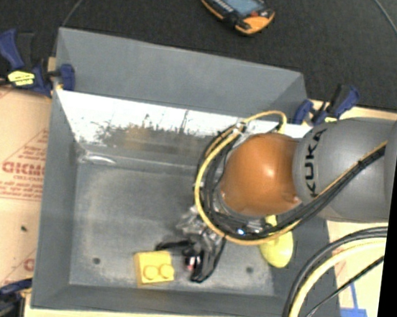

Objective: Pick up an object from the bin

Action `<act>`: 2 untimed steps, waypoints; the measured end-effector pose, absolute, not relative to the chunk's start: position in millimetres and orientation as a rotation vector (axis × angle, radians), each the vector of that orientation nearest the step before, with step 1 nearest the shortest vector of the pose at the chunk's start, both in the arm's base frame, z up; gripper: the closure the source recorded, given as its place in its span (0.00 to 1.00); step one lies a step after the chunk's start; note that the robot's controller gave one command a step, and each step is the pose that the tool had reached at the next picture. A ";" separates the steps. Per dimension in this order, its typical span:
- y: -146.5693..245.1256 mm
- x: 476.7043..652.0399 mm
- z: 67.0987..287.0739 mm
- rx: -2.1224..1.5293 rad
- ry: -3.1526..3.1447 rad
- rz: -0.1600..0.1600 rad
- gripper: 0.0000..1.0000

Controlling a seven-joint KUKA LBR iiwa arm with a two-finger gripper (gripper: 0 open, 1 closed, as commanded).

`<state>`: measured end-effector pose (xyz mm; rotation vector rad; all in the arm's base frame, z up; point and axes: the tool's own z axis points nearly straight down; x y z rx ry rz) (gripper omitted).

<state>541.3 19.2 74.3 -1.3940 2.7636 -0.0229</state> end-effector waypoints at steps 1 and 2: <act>16.1 542.4 74.2 -1.526 2.694 -0.029 1.00; 19.1 543.1 74.3 -1.583 2.662 -0.032 1.00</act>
Offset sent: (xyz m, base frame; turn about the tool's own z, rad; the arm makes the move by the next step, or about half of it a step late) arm 0.0057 0.0304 -0.0013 -0.5227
